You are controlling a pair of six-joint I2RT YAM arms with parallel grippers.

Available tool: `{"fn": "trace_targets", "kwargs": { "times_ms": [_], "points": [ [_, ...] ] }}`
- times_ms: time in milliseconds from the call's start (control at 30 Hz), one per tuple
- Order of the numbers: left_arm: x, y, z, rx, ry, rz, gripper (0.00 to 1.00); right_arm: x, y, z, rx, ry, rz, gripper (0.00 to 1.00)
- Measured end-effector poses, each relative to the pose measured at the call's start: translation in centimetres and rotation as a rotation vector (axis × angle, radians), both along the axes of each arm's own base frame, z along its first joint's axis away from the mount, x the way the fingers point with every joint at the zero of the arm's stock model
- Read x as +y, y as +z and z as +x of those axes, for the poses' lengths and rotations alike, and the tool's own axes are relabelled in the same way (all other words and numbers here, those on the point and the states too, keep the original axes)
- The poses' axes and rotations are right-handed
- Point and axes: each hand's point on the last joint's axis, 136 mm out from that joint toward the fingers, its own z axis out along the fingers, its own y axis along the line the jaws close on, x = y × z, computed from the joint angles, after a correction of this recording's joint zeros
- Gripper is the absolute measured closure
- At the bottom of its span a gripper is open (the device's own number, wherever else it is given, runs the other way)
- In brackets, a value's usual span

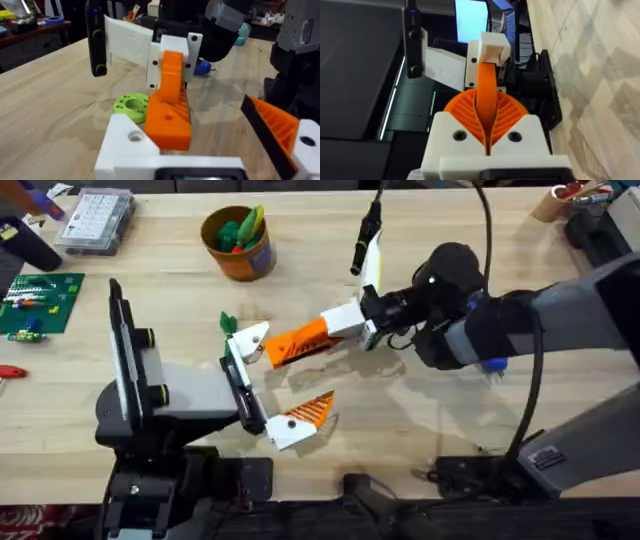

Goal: Pick up the gripper from the table and insert it into the empty holder that is missing its gripper. Then pick up a screw, insert it into the mounting hole, and use the screwdriver to tighten it. Finally, clean up the table by picking up the vegetable and placing it into the bucket.

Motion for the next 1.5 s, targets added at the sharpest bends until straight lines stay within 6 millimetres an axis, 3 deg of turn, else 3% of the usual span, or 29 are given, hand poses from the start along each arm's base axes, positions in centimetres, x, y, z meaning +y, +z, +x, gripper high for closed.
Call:
{"fn": "trace_targets", "kwargs": {
  "times_ms": [200, 1167, 1500],
  "points": [
    [0.0, 0.0, 0.0, 0.000, 0.000, 0.000, 0.011, 0.0, -1.2, 0.1, 0.091, 0.000, -0.054, 0.984],
    [0.0, 0.0, 0.0, 0.000, 0.000, 0.000, 0.011, 0.1, 0.1, 0.1, -0.023, -0.010, 0.010, 0.984],
    [0.0, 0.0, 0.0, 0.000, 0.000, 0.000, 0.011, 0.1, -0.6, 0.3, 0.037, -0.016, -0.023, 0.984]
  ]
}}
